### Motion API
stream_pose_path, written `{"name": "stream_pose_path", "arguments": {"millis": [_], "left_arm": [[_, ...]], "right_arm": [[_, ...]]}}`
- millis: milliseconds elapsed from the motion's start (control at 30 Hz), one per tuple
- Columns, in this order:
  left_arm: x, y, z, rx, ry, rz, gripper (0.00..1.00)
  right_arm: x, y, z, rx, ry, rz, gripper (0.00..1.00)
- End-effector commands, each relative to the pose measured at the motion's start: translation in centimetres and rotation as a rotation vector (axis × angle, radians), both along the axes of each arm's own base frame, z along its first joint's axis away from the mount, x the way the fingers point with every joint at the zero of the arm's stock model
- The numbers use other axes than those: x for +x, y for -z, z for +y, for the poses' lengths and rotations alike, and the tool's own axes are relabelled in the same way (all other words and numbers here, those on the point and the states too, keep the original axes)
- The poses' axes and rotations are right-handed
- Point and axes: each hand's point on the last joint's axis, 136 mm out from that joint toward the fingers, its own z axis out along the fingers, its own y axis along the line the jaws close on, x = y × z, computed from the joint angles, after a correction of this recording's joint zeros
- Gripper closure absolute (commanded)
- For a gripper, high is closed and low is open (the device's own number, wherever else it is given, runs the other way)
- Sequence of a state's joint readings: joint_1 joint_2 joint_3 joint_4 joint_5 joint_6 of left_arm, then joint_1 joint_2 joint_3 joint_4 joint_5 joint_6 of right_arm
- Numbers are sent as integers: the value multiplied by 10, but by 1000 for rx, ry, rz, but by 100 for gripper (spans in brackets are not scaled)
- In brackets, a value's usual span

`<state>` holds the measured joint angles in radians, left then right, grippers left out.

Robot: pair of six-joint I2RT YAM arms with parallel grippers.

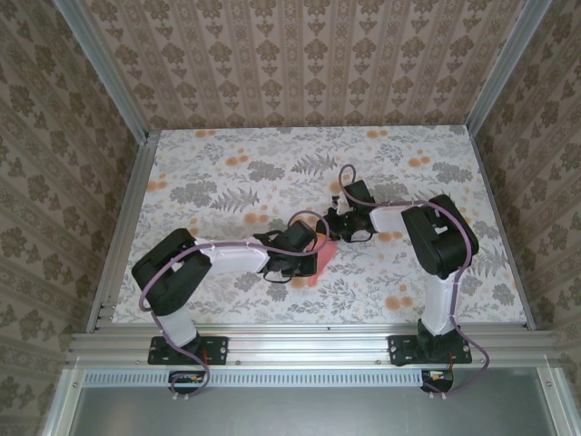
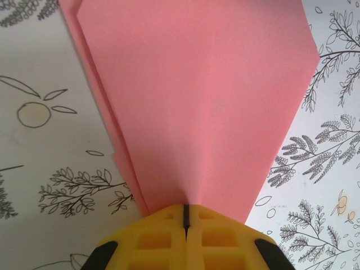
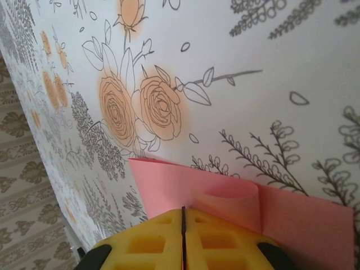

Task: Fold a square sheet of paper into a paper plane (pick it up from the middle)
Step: Fourth fold the wing at the center of the table.

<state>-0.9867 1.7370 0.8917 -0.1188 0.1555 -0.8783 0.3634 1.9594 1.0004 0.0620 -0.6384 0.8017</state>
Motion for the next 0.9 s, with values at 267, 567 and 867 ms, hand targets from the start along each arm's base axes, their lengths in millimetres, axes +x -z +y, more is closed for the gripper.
{"name": "stream_pose_path", "arguments": {"millis": [267, 567, 867], "left_arm": [[-39, 43, 34, 177, 52, 124, 100], [-40, 43, 37, 182, 51, 125, 100], [-41, 42, 37, 184, 50, 125, 100]], "right_arm": [[31, 14, -26, -31, 70, -13, 88], [39, 19, -33, -81, 76, -9, 88], [49, 23, -45, -171, 89, -6, 88]]}}
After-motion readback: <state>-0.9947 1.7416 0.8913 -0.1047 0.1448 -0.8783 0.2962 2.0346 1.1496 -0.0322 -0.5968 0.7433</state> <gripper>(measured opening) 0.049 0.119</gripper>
